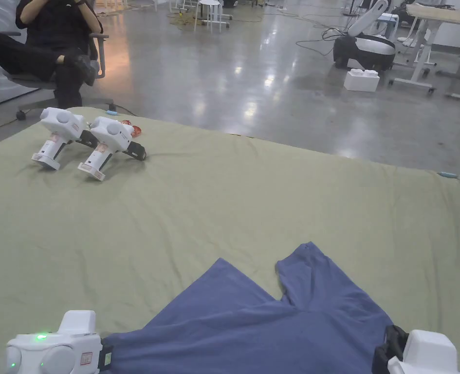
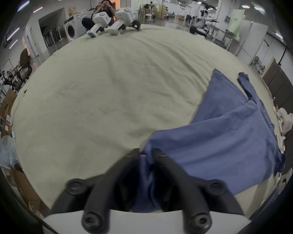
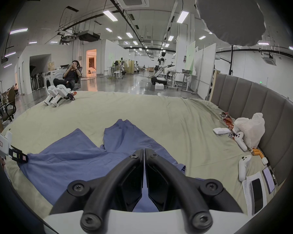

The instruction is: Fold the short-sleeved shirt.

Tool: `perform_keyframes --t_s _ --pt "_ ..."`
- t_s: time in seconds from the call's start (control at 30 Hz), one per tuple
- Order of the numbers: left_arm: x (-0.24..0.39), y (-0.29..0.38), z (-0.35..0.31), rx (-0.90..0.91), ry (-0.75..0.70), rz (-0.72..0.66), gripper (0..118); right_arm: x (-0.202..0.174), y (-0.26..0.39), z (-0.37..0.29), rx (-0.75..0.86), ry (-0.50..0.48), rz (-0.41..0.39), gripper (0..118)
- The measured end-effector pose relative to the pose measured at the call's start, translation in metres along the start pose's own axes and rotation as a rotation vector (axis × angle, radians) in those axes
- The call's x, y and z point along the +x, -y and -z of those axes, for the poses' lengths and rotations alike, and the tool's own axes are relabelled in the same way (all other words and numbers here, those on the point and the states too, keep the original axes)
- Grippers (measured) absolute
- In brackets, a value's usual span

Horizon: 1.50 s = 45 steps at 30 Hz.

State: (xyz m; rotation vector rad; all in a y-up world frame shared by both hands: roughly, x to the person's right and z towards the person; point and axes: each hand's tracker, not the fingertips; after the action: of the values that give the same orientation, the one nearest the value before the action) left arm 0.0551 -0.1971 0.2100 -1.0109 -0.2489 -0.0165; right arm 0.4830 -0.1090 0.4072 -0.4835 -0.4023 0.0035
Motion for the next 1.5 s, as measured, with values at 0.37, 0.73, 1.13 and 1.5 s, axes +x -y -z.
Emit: perform_keyframes --t_s 0.37,0.73,1.13,1.5 --pt "-0.002 0.007 -0.029 0.120 0.008 0.026 3 0.035 -0.046 0.188 -0.360 -0.065 -0.131 81" --pt "0.003 0.013 -0.042 0.182 -0.001 0.035 3 0.026 -0.018 0.260 -0.516 -0.238 -0.109 5" --pt "0.024 -0.014 -0.088 0.359 0.030 0.086 3 0.049 -0.084 0.144 -0.152 -0.128 -0.099 4" --pt "0.068 -0.111 -0.177 0.614 0.087 0.155 3 0.115 -0.206 -0.027 0.201 0.009 -0.043 4"
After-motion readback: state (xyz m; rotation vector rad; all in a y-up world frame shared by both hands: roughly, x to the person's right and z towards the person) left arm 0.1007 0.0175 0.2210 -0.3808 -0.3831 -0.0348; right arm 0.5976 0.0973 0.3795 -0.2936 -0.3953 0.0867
